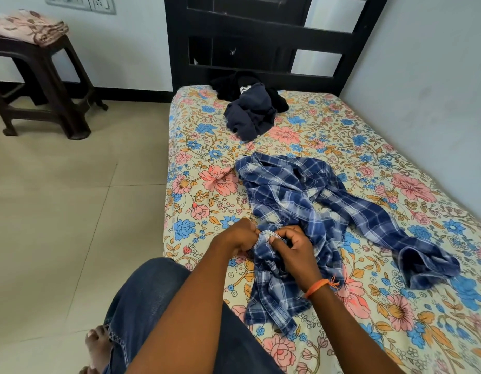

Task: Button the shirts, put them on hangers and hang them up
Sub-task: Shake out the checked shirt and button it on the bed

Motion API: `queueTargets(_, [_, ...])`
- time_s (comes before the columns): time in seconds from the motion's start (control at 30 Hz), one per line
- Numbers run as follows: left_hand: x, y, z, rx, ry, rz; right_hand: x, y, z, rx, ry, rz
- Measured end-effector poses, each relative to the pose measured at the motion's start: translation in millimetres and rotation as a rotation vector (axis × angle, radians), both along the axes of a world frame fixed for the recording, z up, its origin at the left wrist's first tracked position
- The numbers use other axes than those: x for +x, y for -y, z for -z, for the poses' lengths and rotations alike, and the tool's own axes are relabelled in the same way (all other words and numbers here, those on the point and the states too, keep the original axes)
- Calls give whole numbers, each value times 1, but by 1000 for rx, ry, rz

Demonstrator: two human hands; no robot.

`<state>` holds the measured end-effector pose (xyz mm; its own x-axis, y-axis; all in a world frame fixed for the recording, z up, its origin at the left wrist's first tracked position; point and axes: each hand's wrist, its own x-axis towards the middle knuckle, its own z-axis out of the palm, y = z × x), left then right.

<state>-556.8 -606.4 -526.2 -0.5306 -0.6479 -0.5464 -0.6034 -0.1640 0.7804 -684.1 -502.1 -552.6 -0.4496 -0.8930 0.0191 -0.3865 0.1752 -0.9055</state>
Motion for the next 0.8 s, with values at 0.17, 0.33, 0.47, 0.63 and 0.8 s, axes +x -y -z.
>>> queueTargets(0.17, [2,-2,-6,0,-26,-26,1,-3,1,-72,-48,29])
queueTargets(0.33, [8,-6,-17,-27,-87,-34,3,-2,1,-94,69,16])
queueTargets(0.47, [9,-8,-19,-47,-134,-3,-4,-4,-1,-93,236,3])
queueTargets(0.63, [8,-7,-17,-83,-116,-24,-1,-4,2,-104,125,13])
queueTargets(0.8, [7,-7,-16,-119,-94,-23,1,-5,4,-123,126,34])
